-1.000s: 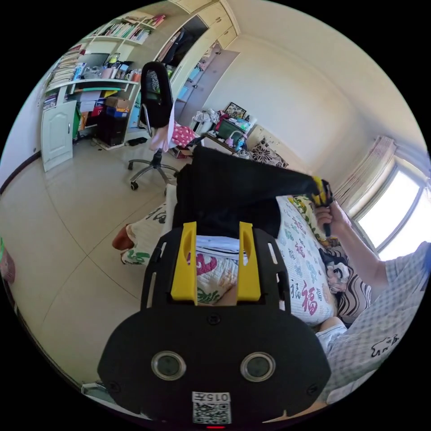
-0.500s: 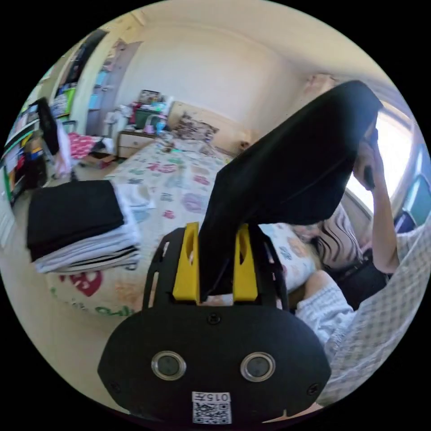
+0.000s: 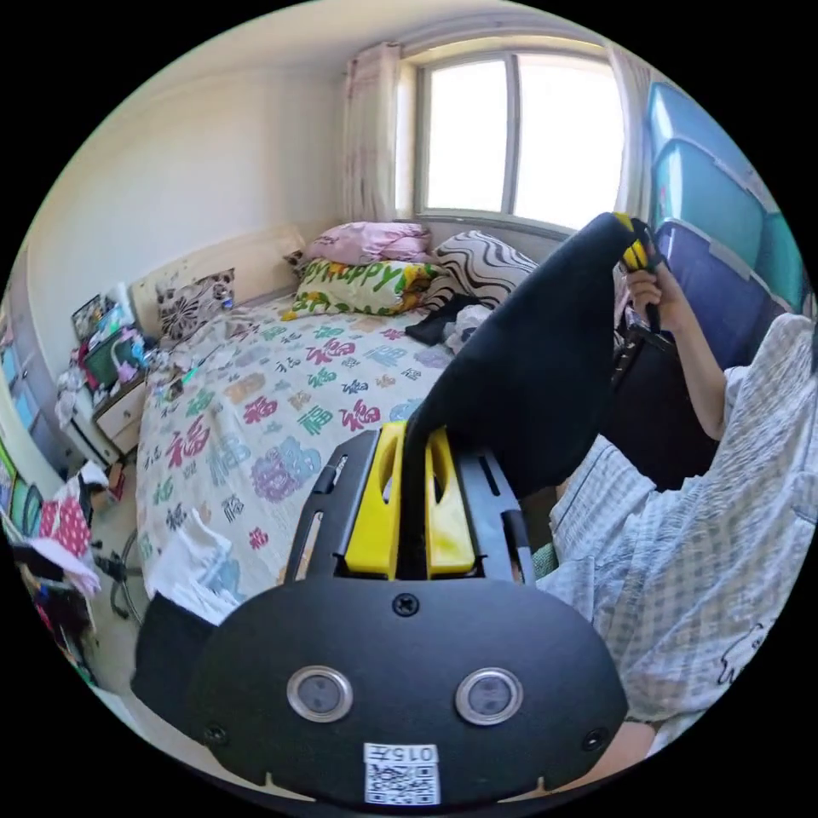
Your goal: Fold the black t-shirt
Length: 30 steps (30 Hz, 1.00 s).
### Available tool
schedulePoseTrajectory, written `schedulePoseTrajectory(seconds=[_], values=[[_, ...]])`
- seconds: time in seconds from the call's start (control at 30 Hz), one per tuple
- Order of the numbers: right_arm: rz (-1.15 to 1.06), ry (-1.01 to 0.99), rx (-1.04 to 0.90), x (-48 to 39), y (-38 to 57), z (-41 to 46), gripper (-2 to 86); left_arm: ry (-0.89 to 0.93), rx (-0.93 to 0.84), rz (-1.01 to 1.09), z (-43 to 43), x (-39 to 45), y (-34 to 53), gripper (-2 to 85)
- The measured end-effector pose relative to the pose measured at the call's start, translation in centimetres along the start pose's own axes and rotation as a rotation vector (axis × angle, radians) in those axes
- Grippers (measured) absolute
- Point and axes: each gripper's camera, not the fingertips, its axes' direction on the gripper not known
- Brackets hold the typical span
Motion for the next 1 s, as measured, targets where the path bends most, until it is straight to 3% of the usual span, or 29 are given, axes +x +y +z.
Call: schedulePoseTrajectory(seconds=[0.07, 0.17, 0.23, 0.3, 0.37, 0.43, 0.57, 0.73, 0.87, 1.0], values=[[0.078, 0.07, 0.04, 2.3, 0.1, -1.8, 2.1, 0.034, -0.095, 0.072, 3.0, -1.4, -3.6, 2.2], [0.189, 0.342, 0.027, 8.8, -0.2, -3.3, 3.7, -0.054, -0.238, 0.119, 11.1, -4.0, -8.1, 4.2], [0.361, 0.563, -0.124, 16.2, 0.4, -3.5, 5.7, -0.016, -0.369, 0.054, 16.8, -6.3, -9.3, 4.3], [0.471, 0.514, -0.23, 19.9, 2.1, -3.6, 6.3, 0.059, -0.468, -0.064, 21.4, -8.5, -8.7, 3.9], [0.429, 0.417, -0.292, 20.7, 4.1, -2.9, 6.6, 0.12, -0.399, -0.105, 22.1, -8.3, -7.4, 4.0], [0.38, 0.403, -0.5, 21.1, 7.0, -0.7, 7.6, 0.156, -0.394, -0.118, 22.9, -7.1, -5.4, 4.7], [0.251, 0.366, -0.783, 21.1, 10.8, 3.4, 8.9, 0.196, -0.537, -0.13, 26.7, -2.9, -0.1, 7.2], [0.119, 0.429, -1.135, 22.3, 14.6, 8.9, 12.8, 0.146, -0.581, -0.165, 30.3, -1.0, 1.4, 7.7], [0.051, 0.551, -1.192, 23.0, 15.4, 9.6, 6.3, 0.134, -0.62, -0.136, 32.6, -1.8, 0.4, 6.9], [0.139, 0.497, -1.175, 24.0, 15.1, 8.4, 0.2, 0.211, -0.609, -0.163, 33.1, -4.2, -0.4, 3.5]])
